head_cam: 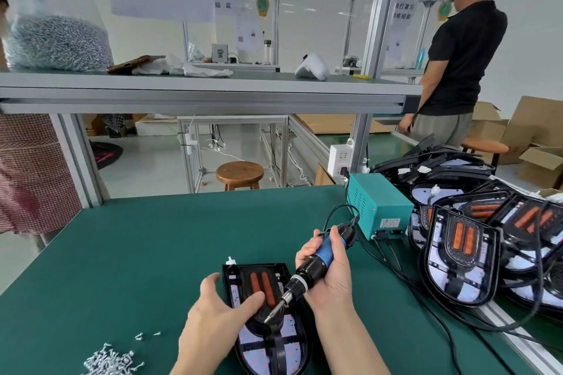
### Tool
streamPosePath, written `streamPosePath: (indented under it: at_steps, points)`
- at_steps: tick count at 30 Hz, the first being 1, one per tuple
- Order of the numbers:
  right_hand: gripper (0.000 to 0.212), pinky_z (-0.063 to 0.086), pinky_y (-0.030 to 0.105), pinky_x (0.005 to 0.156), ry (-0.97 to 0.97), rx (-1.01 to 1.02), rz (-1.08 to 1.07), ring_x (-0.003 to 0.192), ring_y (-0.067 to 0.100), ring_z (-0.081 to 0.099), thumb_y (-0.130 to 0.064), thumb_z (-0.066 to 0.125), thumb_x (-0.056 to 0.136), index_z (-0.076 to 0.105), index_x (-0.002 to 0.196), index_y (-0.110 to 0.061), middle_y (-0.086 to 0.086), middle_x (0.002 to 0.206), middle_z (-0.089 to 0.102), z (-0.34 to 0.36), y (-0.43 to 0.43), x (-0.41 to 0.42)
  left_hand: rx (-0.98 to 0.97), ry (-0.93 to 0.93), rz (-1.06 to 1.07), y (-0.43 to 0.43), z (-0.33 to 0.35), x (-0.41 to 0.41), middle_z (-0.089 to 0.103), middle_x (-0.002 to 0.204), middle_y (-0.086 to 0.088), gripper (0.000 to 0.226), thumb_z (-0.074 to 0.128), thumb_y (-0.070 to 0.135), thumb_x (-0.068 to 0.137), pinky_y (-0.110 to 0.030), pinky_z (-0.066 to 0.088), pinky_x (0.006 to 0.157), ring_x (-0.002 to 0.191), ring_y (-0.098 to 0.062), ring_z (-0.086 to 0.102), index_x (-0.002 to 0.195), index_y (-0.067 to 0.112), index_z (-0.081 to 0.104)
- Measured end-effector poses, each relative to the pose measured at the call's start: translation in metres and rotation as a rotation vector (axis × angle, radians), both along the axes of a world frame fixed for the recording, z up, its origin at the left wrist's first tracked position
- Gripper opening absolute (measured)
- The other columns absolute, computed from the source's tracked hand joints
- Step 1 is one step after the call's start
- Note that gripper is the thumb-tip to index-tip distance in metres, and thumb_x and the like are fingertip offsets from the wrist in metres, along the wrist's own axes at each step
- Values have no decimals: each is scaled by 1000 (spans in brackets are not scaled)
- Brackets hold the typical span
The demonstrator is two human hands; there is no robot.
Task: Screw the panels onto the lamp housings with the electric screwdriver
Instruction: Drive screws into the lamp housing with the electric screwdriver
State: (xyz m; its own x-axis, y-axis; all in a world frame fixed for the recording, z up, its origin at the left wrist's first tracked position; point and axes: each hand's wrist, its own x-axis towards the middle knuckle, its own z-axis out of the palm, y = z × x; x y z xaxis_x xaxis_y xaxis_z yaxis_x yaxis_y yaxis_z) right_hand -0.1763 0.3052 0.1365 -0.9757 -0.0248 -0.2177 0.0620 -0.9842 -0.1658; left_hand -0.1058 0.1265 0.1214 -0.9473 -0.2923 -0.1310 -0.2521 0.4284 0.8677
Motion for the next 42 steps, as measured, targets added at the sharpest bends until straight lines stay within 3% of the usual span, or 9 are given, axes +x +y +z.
streamPosePath:
  at_steps: [4, 8, 14, 17, 27, 42]
  points:
    - [33, 49, 20, 44, 25, 98, -36, 48, 8, 55, -29, 77, 78, 59, 97, -10, -1, 69, 56, 10, 4, 4, 205, -74, -57, -3, 0, -4, 69, 104, 8, 82, 90, 43, 63, -42, 52, 95, 101, -19, 67, 130, 23, 50]
    - [33, 49, 19, 46, 88, 341, -102, 49, 9, 55, -32, 78, 75, 59, 93, -11, 0, 65, 55, 28, 15, 10, 230, -60, -34, 0, 2, -1, 72, 98, 13, 71, 81, 53, 49, -43, 53, 93, 95, -15, 69, 110, 34, 51]
    - [21, 48, 24, 51, 164, 800, -255, 52, 15, 53, -24, 73, 91, 56, 95, -13, 3, 63, 56, 47, 17, 14, 228, -52, -36, 1, 2, 1, 69, 98, 18, 76, 77, 58, 50, -41, 53, 91, 96, -11, 67, 118, 34, 49]
    - [20, 48, 25, 51, 194, 929, -307, 53, 17, 55, -24, 74, 92, 57, 92, -13, 3, 62, 57, 50, 14, 18, 219, -56, -34, 1, 2, 1, 68, 102, 18, 79, 76, 57, 51, -42, 53, 94, 100, -13, 66, 122, 32, 51]
    - [16, 51, 25, 54, 275, 1062, -308, 55, 17, 57, -21, 76, 91, 60, 87, -18, 2, 63, 60, 47, 3, 23, 228, -54, -35, 1, 0, -1, 69, 99, 18, 70, 77, 55, 52, -42, 53, 94, 98, -12, 67, 115, 35, 51]
    - [11, 53, 24, 56, 322, 1091, -278, 56, 16, 59, -32, 78, 80, 67, 77, -31, 2, 64, 60, 49, -1, 29, 225, -49, -37, 1, -3, -2, 69, 105, 15, 87, 78, 56, 55, -44, 53, 94, 101, -15, 66, 131, 28, 48]
